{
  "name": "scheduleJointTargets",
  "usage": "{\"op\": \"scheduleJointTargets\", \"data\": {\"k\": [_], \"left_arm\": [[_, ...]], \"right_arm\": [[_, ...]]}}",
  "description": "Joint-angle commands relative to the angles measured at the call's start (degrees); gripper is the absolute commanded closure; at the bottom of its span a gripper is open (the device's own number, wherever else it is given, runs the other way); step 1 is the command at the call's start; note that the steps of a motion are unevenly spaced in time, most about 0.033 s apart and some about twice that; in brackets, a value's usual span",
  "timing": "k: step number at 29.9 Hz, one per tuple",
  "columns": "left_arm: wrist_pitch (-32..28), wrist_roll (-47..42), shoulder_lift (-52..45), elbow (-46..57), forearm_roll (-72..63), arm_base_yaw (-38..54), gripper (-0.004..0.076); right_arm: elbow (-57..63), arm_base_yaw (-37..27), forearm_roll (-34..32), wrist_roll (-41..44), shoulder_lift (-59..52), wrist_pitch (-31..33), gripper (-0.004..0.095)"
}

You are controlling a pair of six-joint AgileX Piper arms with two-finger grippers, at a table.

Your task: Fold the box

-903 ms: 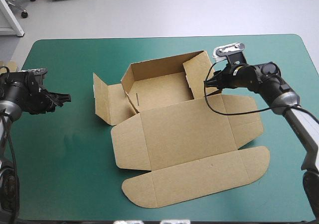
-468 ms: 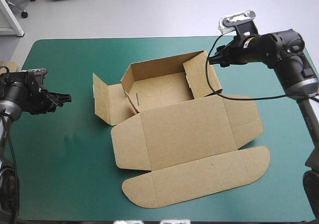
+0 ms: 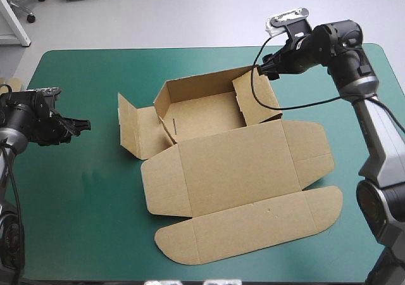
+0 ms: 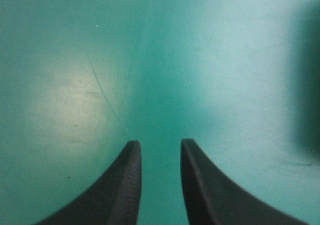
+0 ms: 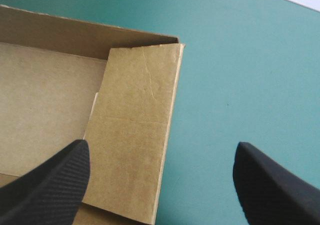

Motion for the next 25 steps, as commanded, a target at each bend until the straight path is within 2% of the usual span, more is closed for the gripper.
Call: {"op": "scheduleJointTargets", "data": {"k": [1, 9, 16, 19, 25], "left_arm": [[-1.13, -0.12, -2.14, -1.48, 0.09, -0.14, 0.0526], [-0.88, 0.13, -2.14, -1.48, 0.09, -0.14, 0.0526], [-0.88, 0.48, -2.14, -1.48, -0.29, -0.14, 0.0526], [-0.88, 0.73, -2.14, -1.48, -0.76, -0.14, 0.0526], [-0.88, 0.73, -2.14, -1.48, -0.99, -0.14, 0.0526]], "right_arm": [[-2.05, -0.25, -0.46, -0.23, 1.19, -2.24, 0.0175], [-2.3, -0.25, 0.88, 1.52, 9.09, -2.27, 0.0181], [-7.69, -0.25, 2.18, 1.65, 15.87, -2.04, 0.0191], [-8.26, -0.25, 2.8, 1.65, 17.44, -2.14, 0.0254], [-8.26, -0.25, 2.51, 1.25, 19.29, -2.24, 0.0502]]}}
